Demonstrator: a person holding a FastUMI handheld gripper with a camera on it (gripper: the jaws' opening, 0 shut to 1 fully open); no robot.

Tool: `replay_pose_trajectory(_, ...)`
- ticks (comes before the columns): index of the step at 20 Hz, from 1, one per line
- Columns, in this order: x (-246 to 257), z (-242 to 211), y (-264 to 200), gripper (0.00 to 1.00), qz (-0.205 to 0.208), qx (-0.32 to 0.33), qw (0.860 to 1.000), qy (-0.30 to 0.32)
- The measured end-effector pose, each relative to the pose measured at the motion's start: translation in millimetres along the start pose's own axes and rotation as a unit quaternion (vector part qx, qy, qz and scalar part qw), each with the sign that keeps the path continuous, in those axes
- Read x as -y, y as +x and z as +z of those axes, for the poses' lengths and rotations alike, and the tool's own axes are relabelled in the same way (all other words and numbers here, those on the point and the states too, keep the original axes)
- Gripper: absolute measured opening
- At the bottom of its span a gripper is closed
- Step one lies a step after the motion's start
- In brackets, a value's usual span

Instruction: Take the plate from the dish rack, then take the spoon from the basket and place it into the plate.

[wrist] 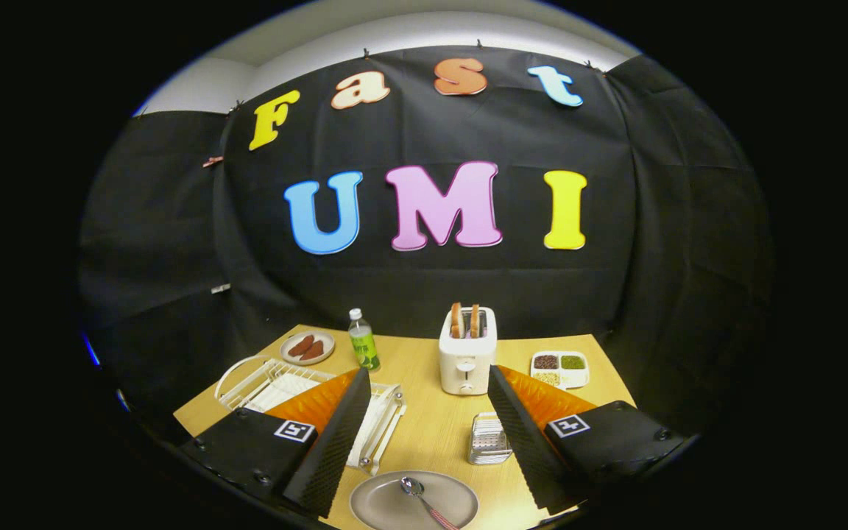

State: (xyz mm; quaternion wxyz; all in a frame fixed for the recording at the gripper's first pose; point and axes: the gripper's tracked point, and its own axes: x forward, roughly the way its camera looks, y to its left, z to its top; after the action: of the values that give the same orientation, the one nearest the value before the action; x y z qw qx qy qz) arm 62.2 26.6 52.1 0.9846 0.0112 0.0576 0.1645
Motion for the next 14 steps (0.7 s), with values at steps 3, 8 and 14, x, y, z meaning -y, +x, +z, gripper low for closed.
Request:
replay_pose_trajectory(3,3,32,-23,0.98,-0.04,0.049,0.998,0.022)
replay_pose_trajectory(8,3,28,-58,0.98,-0.093,0.064,0.993,0.033)
replay_pose_trajectory(14,-8,5,-72,0.98,-0.106,0.039,0.993,0.03)
